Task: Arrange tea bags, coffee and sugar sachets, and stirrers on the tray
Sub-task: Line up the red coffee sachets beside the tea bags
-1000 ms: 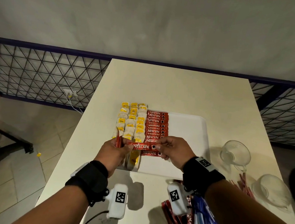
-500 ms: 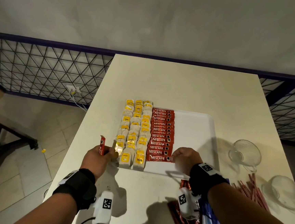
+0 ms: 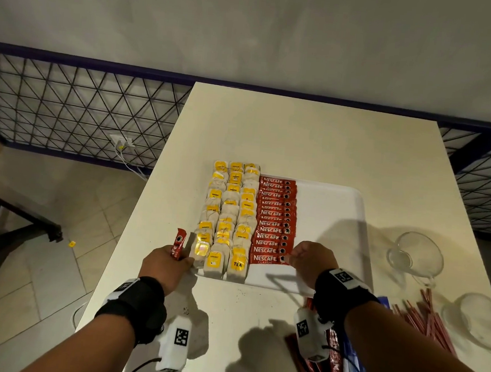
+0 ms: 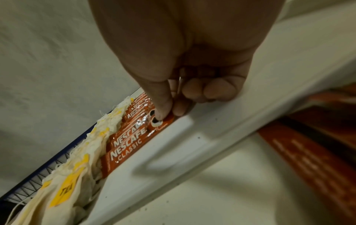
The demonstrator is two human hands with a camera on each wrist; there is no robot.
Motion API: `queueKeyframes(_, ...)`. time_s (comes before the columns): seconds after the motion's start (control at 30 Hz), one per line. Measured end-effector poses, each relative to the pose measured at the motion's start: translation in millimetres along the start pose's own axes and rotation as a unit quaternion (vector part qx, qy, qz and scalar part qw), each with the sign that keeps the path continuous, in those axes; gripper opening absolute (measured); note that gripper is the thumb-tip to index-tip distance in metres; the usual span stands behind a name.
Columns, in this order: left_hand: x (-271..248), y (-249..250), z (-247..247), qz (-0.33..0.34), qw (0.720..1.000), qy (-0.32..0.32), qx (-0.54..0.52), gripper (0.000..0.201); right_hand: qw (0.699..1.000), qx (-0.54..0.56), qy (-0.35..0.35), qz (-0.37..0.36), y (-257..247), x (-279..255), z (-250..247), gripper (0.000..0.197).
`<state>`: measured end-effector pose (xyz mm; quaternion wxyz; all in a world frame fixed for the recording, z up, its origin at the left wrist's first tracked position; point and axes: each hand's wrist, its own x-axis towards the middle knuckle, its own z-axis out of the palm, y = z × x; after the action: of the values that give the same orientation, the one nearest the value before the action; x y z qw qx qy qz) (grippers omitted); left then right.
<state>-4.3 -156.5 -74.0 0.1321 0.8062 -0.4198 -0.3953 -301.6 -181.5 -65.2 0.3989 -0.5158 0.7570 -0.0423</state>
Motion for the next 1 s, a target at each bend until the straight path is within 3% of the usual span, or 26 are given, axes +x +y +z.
queueKeyframes(0.27,0.8,1.0,0.5,0.006,1.0,-0.003,0.005,0.014,0.999,-0.002,-0.009,-0.046,1.1,-5.9,-5.7,0.009)
queueKeyframes(0.73,-0.3,2.8,-0.1,0.006,1.0,0.0,-0.009,0.015,0.999,-0.012,0.02,-0.047,-5.3,-1.4,0.0,0.017)
queueKeyframes(1.0,-10.0,7.4,-11.9,0.012,0.996,0.012,-0.092,0.017,0.999,0.023,0.022,-0.042,-1.0,0.0,-1.7,0.016)
